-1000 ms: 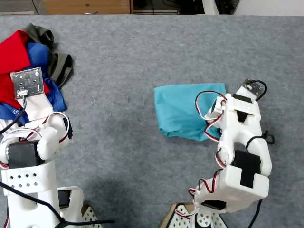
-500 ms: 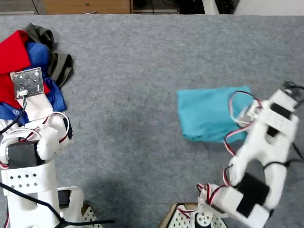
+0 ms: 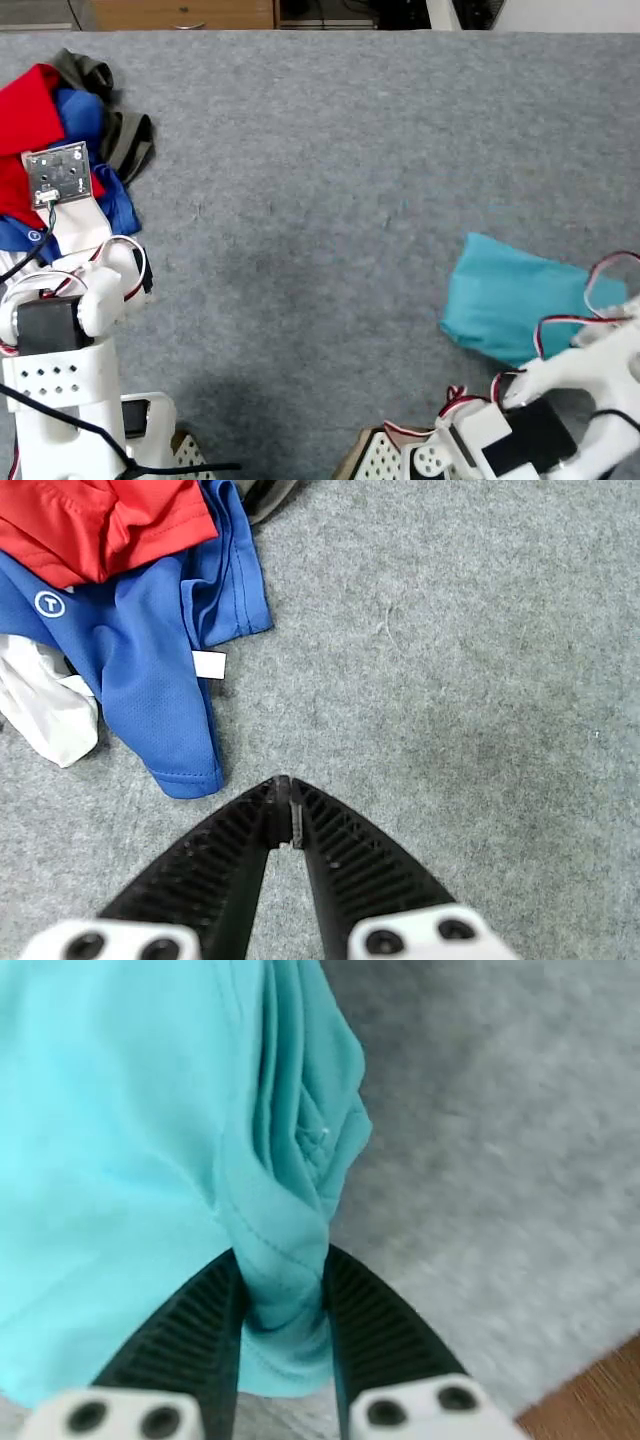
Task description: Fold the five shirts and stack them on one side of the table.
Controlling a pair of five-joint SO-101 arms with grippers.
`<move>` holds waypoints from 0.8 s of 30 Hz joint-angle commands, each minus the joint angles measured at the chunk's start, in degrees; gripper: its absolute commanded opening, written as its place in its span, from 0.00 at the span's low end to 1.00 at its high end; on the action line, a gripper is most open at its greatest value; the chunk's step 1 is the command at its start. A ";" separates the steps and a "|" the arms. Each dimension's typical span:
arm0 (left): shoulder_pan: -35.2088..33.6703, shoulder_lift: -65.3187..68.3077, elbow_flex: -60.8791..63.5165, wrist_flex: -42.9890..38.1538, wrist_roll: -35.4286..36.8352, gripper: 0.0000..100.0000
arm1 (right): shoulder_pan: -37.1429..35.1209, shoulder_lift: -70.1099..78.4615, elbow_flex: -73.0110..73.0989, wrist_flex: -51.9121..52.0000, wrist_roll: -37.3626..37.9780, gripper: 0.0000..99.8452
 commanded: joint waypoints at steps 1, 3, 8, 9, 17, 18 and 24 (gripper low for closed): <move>-0.35 -0.22 -0.70 -0.18 -0.44 0.02 | 5.76 -3.12 -0.22 0.70 3.96 0.00; -0.35 -0.22 -0.70 -0.18 -0.44 0.02 | 7.78 -3.03 -0.22 0.70 5.98 0.00; -0.35 -0.22 -0.44 -1.58 -0.35 0.02 | 8.92 -2.77 1.19 0.70 10.81 0.01; -0.35 -0.22 -0.35 -1.85 -0.26 0.02 | 8.84 -3.03 1.80 0.70 11.52 0.01; -0.44 -0.22 -0.26 -1.32 -0.26 0.02 | 5.41 -2.77 2.86 0.70 12.04 0.16; -0.44 -0.22 -0.26 -1.32 -0.35 0.02 | 4.70 -2.77 2.86 0.70 11.96 0.16; -0.53 -0.22 -0.26 -1.32 -0.35 0.02 | 4.53 -5.05 -1.54 5.80 12.04 0.16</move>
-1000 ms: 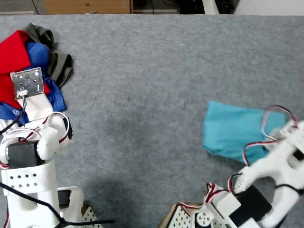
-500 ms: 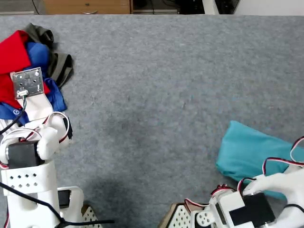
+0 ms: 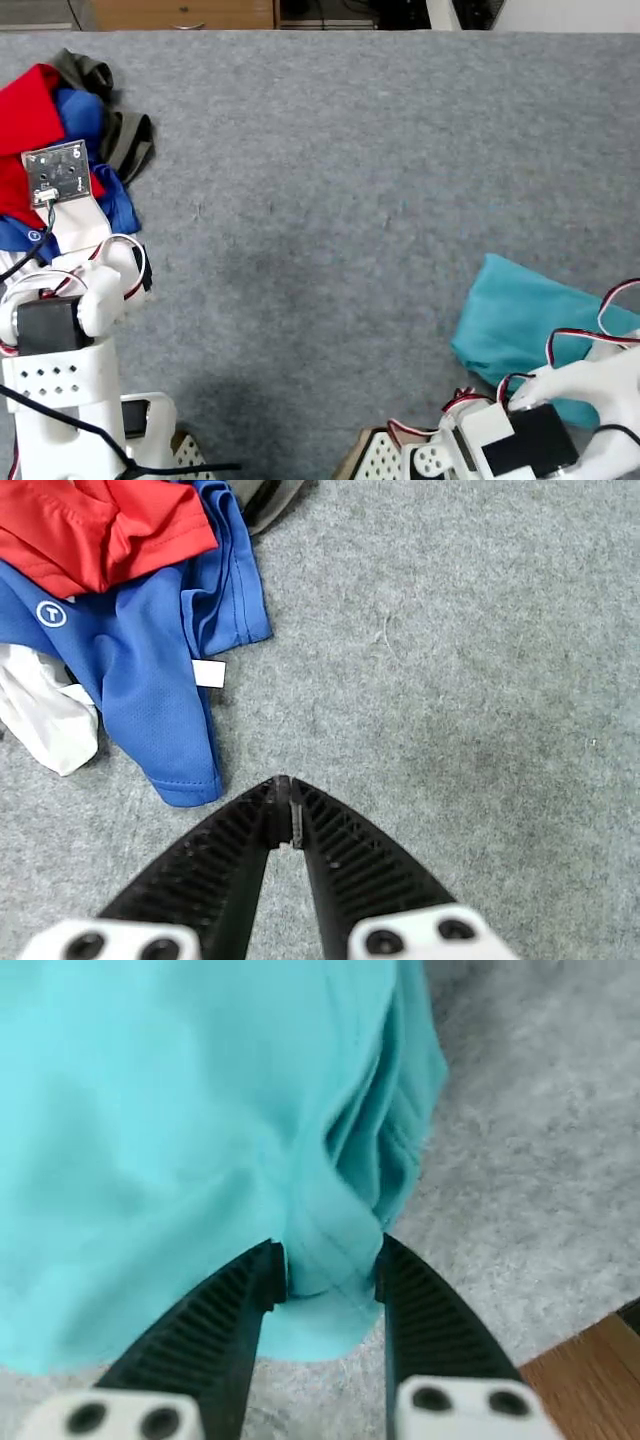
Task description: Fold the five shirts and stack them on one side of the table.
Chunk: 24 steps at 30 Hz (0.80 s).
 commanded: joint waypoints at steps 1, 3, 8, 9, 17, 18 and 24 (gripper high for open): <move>-0.53 -0.22 -0.26 -0.35 -0.35 0.02 | -0.31 -5.14 -5.76 6.42 0.70 0.16; -0.53 -0.22 -0.26 -0.35 -0.26 0.02 | -1.63 -6.73 -10.07 11.25 0.70 0.16; -0.53 -0.22 -0.26 -0.35 -0.35 0.02 | -9.19 -7.87 -18.24 19.08 -0.09 0.16; -0.53 -0.22 -0.26 -0.35 -0.35 0.02 | -10.77 -7.87 -19.30 19.96 -1.32 0.16; -3.96 -0.22 -0.26 -0.70 -0.44 0.02 | -23.96 -5.76 -20.44 19.87 -12.04 0.35; -4.40 -0.22 -0.26 -0.70 -0.53 0.02 | -26.59 -4.62 -20.00 19.87 -13.36 0.36; -4.04 -0.22 -0.18 -0.79 -0.53 0.02 | -41.01 3.74 -18.86 17.23 -22.07 0.37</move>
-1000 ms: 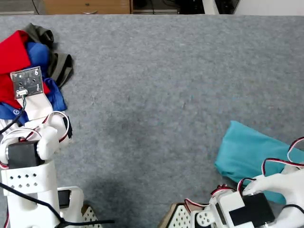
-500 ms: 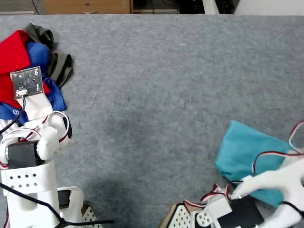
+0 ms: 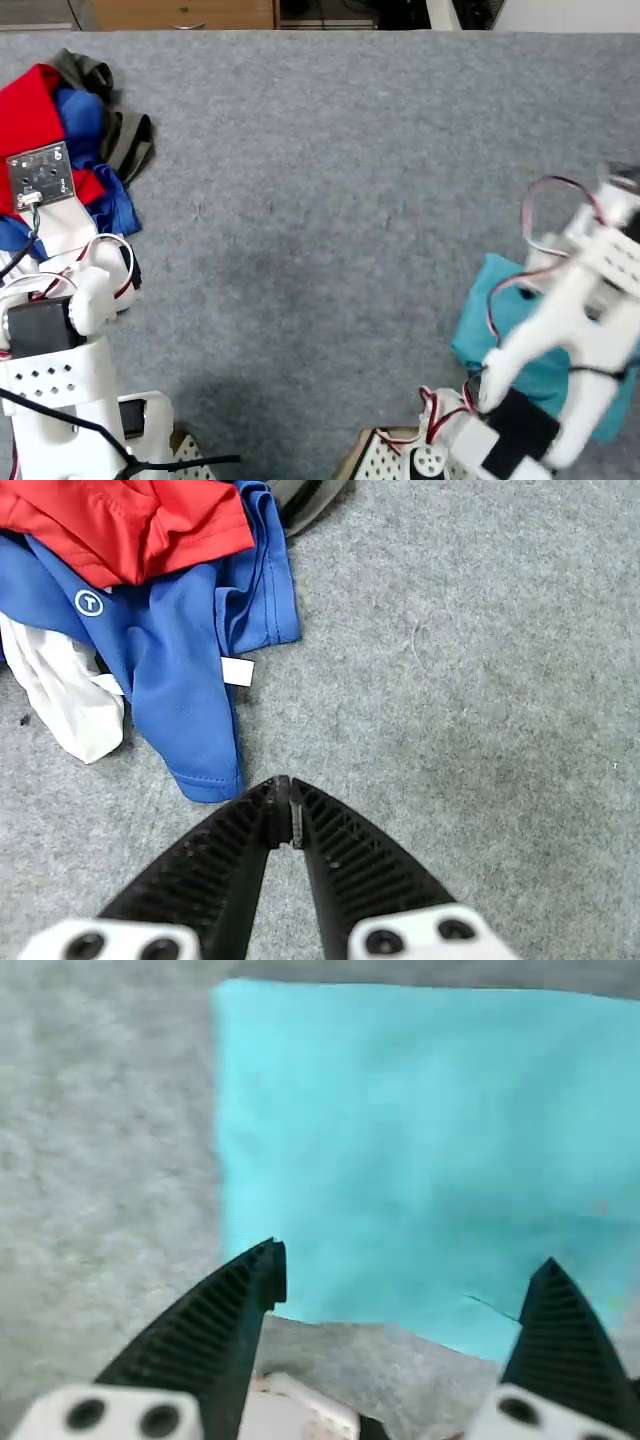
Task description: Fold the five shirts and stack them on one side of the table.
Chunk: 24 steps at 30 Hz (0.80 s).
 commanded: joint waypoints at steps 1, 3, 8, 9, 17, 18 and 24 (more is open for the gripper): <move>-0.26 -0.22 -0.18 -0.79 -0.53 0.02 | -7.52 3.74 -0.40 -4.66 -5.45 0.37; -0.26 -0.22 -0.18 -0.79 -0.53 0.02 | -9.27 6.64 -0.40 -10.73 -7.47 0.37; -0.26 -0.22 -0.18 -0.88 -0.53 0.02 | -9.98 14.02 -1.54 -21.45 -8.79 0.37; -0.26 -0.22 -0.18 -0.88 -0.53 0.02 | -10.07 15.60 -2.42 -21.36 -8.79 0.37; -0.26 -0.22 -0.18 -0.88 -0.53 0.02 | -10.07 22.90 -7.87 -14.42 -8.88 0.29; -0.26 -0.22 -0.18 -0.88 -0.53 0.02 | -10.07 23.16 -7.78 -14.42 -8.88 0.25; -0.26 -0.22 -0.18 -0.88 -0.53 0.02 | -10.07 23.52 -7.52 -15.30 -8.79 0.14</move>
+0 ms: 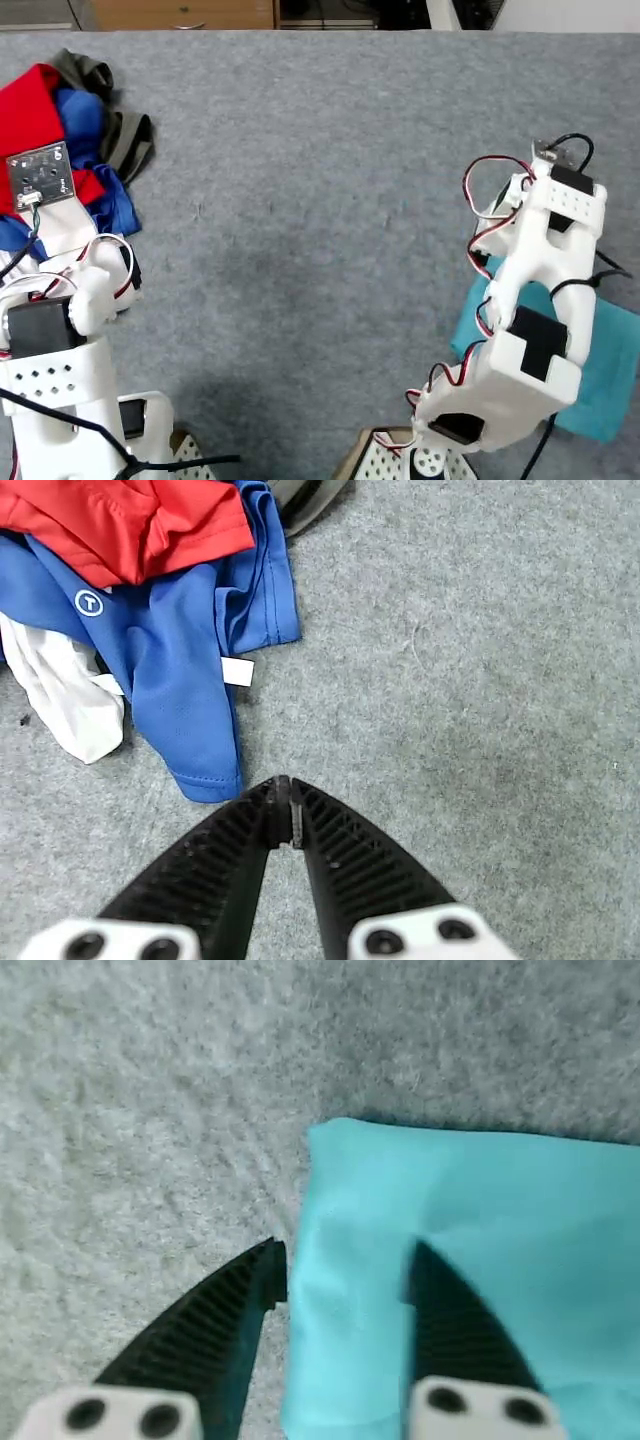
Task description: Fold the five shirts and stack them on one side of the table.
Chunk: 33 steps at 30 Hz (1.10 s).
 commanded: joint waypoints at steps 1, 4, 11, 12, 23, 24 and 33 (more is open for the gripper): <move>-0.26 -0.22 -0.18 -0.88 -0.53 0.02 | -0.92 -0.04 -2.33 -1.14 -0.62 0.14; -0.26 -0.22 -0.18 -0.88 -0.53 0.02 | -0.66 1.71 -2.42 -2.90 -0.35 0.14; -0.53 -0.22 -0.18 -0.88 -2.73 0.02 | -0.40 6.90 -2.42 -3.08 -0.26 0.14; -0.53 -0.22 -0.18 -0.88 -3.52 0.02 | -0.40 7.08 -2.42 -3.08 -0.35 0.14; -0.62 -0.13 -0.18 -2.11 -4.13 0.02 | -0.57 7.34 0.75 -9.32 1.85 0.21; -0.62 -0.13 -0.18 -2.11 -4.13 0.02 | -0.57 7.34 1.10 -10.02 1.85 0.17; -0.62 -0.13 -0.18 -2.46 -4.13 0.02 | -0.66 6.99 1.01 -10.81 1.85 0.01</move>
